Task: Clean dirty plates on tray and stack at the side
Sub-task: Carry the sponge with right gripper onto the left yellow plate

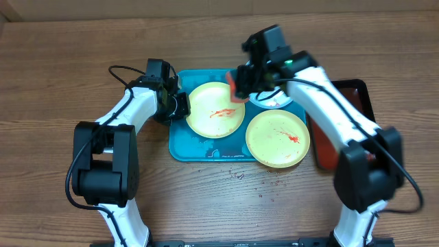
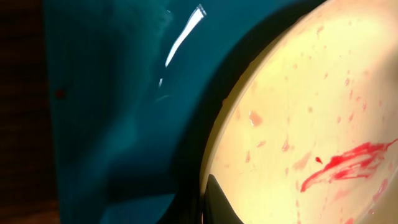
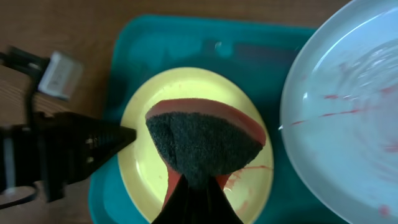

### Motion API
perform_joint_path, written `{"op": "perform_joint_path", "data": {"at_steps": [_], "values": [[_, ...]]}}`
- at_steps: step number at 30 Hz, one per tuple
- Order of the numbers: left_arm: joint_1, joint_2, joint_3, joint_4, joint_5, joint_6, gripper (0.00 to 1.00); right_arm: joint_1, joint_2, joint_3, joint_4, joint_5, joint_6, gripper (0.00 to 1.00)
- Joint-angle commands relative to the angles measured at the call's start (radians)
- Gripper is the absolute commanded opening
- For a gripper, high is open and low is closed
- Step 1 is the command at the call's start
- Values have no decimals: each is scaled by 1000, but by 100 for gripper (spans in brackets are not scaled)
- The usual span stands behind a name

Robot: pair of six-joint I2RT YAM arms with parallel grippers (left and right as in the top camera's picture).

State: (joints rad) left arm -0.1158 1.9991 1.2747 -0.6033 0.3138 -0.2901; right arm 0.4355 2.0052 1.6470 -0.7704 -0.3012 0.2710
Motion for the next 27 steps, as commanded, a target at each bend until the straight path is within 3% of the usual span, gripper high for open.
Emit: {"op": "perform_joint_path", "data": {"at_steps": [1, 14, 22, 27], "values": [[4, 43, -29, -16, 35, 51, 4, 35, 80, -5, 6, 22, 37, 4], [58, 43, -29, -2, 88, 40, 4, 43, 219, -5, 11, 129, 32, 4], [58, 43, -29, 2, 114, 43, 4, 60, 247, -3, 30, -68, 21, 4], [58, 43, -29, 19, 203, 43, 4, 111, 247, -3, 74, -158, 188, 4]]}}
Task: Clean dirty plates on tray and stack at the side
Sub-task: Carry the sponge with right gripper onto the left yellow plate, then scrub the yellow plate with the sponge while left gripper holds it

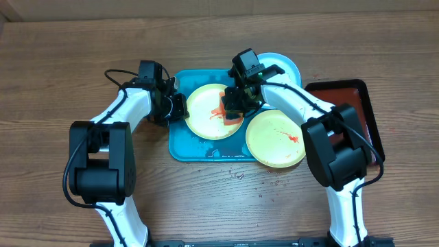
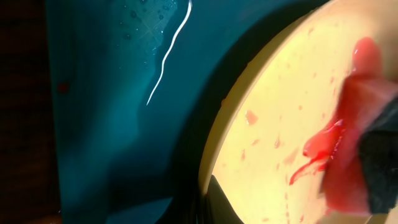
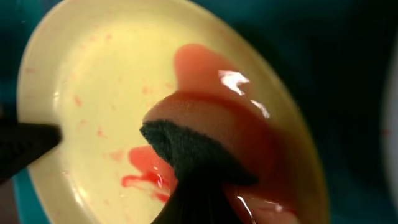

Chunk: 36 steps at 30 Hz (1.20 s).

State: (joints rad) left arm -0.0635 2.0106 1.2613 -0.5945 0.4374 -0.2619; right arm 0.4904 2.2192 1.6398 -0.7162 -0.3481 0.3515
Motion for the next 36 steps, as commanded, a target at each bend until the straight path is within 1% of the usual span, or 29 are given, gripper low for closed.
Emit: {"op": "perform_joint_path", "data": {"at_steps": [1, 6, 8, 10, 13, 18, 20, 22, 25, 29, 31, 36], "values": [[5, 32, -16, 17, 97, 15, 4, 70, 35, 4, 32, -115, 124, 4], [5, 32, -16, 41, 134, 14, 4, 138, 42, 4, 60, -112, 150, 4], [5, 32, -16, 42, 134, 14, 4, 154, 47, 4, 42, -63, 151, 4], [5, 32, -16, 37, 132, 15, 4, 149, 48, 4, 18, -28, 150, 4], [5, 32, -16, 30, 127, 16, 5, 103, 48, 8, -30, 27, 139, 4], [5, 32, -16, 30, 74, 13, 4, 6, 48, 55, -126, 164, 58, 4], [6, 32, -16, 31, 48, 11, 4, -19, 48, 73, -135, 200, 7, 4], [6, 32, -16, 30, 28, 11, 4, -27, 48, 77, -126, 209, -44, 4], [6, 32, -16, 25, -3, 11, 4, -24, 48, 77, -120, 275, -97, 3], [6, 32, -16, 0, -76, 12, 4, -8, 48, 77, -102, 362, -169, 4], [6, 32, -16, -21, -110, 18, 4, 0, 48, 77, -72, 374, -208, 4], [6, 32, -16, -38, -110, 53, 4, 20, 48, 77, 24, 373, -236, 4]]}}
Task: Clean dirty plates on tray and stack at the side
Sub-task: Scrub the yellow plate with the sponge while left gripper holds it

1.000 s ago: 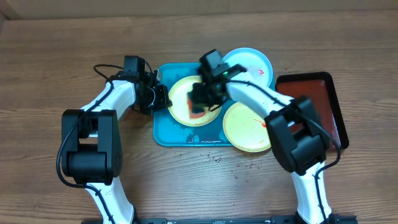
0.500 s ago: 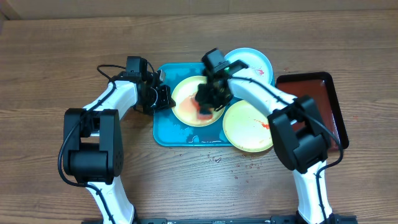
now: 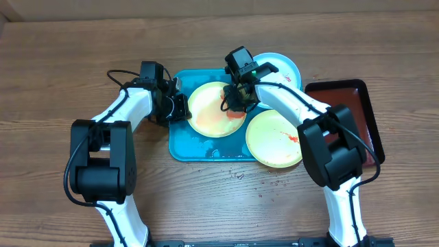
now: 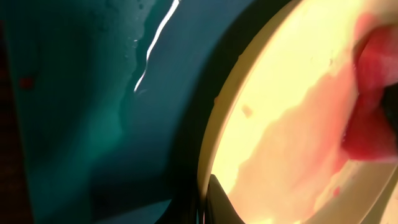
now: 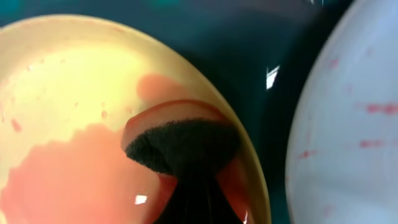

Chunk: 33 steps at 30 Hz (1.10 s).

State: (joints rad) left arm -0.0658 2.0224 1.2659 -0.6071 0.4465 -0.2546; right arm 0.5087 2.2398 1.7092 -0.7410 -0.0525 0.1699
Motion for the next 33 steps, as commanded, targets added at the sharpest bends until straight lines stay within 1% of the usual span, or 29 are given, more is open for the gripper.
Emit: {"op": "perform_joint_path", "data": {"at_steps": [1, 4, 7, 10, 12, 15, 16, 22, 28, 33], "values": [[8, 20, -20, -28, -116, 51, 4, 5, 27, 7, 65, 77, -57, 4], [8, 20, -20, -36, -117, 56, 4, 29, 27, 7, 134, 59, -82, 4], [9, 20, -20, -36, -117, 57, 4, 50, 27, 7, 163, 64, -117, 4], [9, 20, -20, -36, -117, 57, 4, 58, 27, 7, 161, 153, -124, 4], [9, 20, -20, -36, -117, 57, 4, 58, 27, 7, 151, 221, -153, 4], [9, 20, -20, -36, -117, 57, 4, 55, 27, 8, 120, 271, -183, 4], [9, 20, -20, -36, -117, 57, 4, 52, 27, 8, 82, 290, -195, 4], [9, 20, -20, -36, -117, 56, 4, 51, 27, 7, -48, 292, -206, 4], [9, 20, -20, -35, -120, 56, 4, 51, 9, 30, -132, 300, -233, 4], [9, 20, -20, -35, -126, 56, 4, 46, -21, 89, -203, 299, -314, 4]]}}
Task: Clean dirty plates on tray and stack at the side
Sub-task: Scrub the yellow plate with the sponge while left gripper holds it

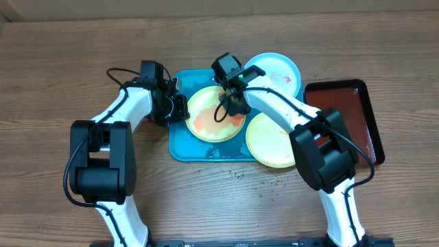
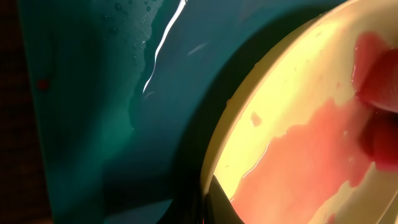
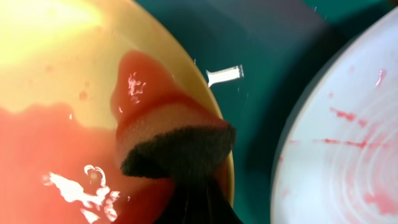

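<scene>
A yellow plate [image 1: 214, 116] lies on the left half of the teal tray [image 1: 180, 147], coated with an orange-red wet film. My left gripper [image 1: 181, 108] is shut on the plate's left rim [image 2: 219, 149], one finger [image 2: 217, 200] lying over the edge. My right gripper [image 1: 230, 98] is shut on a red sponge with a dark scouring face [image 3: 173, 144], pressed on the plate near its far right rim. A second yellow plate [image 1: 276, 140] with red specks overhangs the tray's right side. A pale blue plate [image 1: 274, 71] with red streaks sits at the tray's far right corner.
A dark red tray [image 1: 346, 116] lies on the wooden table to the right of the plates. A black cable loops from the left arm [image 1: 120, 71]. Small crumbs or specks [image 1: 236, 175] dot the table in front of the teal tray.
The sponge has shifted slightly left and toward the far rim of the plate. The red film now spreads over more of the plate. My left gripper has not moved.
First the sponge hung above the tray while my left gripper held the plate's rim. Then the sponge was down on the plate's red streak. The streak had become a pink smear afterwards, and now a wet film covers much of the plate.
</scene>
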### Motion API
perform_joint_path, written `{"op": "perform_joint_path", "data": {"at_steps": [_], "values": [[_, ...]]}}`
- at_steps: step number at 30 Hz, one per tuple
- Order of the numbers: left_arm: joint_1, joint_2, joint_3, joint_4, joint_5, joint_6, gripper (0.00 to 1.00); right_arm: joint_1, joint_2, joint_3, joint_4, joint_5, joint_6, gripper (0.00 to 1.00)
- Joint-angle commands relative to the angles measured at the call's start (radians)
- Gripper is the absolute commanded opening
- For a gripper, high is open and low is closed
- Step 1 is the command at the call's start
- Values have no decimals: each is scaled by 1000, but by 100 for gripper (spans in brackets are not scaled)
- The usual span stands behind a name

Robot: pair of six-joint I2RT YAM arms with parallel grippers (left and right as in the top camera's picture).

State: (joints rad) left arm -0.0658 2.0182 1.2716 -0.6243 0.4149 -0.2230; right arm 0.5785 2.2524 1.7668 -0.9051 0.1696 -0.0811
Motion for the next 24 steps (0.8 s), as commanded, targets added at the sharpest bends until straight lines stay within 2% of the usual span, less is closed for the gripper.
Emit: {"op": "perform_joint_path", "data": {"at_steps": [1, 11, 15, 21, 24], "values": [[9, 24, -26, -18, -94, 25, 4, -24, -40, 42, -46, 77, -71, 4], [9, 24, -26, -18, -94, 25, 4, -21, -48, 70, -53, 52, -73, 4], [9, 24, -26, -17, -93, 24, 4, -14, -43, 58, -51, -205, -29, 4], [9, 24, -26, -18, -93, 24, 4, -4, 6, 16, 21, -271, 189, 4], [9, 24, -26, -18, -92, 25, 4, -3, 45, 16, 43, -335, 237, 4]]}}
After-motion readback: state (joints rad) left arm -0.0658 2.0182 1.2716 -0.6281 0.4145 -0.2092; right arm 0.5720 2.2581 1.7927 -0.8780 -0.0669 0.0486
